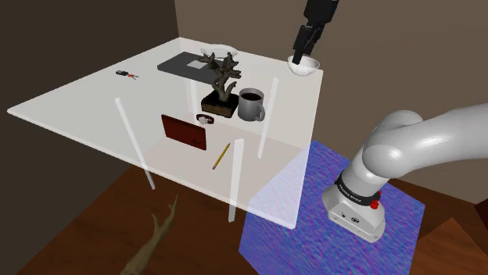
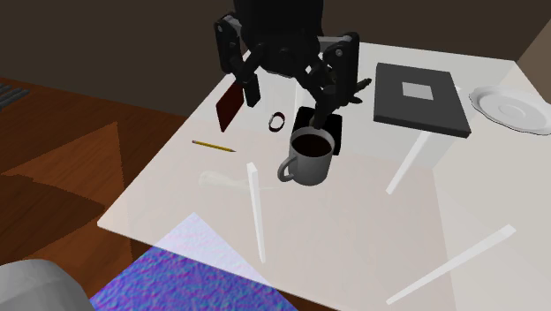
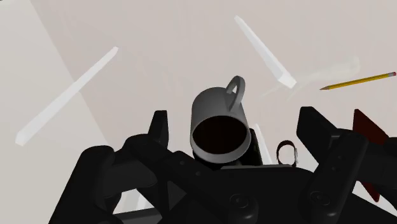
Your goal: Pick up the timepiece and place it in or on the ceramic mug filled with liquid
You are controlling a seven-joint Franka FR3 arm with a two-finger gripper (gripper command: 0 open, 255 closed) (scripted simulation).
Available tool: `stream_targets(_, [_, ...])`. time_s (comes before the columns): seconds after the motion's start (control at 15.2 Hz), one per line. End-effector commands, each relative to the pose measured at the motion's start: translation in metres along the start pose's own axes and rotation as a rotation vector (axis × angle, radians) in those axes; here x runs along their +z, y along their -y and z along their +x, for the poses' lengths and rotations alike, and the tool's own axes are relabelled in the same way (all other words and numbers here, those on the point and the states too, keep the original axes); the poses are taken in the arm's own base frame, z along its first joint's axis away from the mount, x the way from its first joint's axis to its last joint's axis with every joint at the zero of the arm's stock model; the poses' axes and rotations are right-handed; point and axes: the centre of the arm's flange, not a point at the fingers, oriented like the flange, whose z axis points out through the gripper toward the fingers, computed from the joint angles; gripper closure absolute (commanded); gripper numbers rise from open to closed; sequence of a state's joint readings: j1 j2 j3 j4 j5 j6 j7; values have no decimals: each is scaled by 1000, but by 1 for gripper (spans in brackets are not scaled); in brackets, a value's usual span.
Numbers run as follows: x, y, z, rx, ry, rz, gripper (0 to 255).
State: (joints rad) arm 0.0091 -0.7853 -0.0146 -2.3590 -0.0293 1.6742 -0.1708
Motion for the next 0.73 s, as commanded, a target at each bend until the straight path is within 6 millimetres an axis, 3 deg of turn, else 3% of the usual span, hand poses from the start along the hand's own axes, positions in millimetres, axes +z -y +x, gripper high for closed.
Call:
stream_targets(0.0, [0, 0, 0, 0, 0, 0, 0])
stream_targets(0.66, [75, 69, 87, -2, 6, -19, 0])
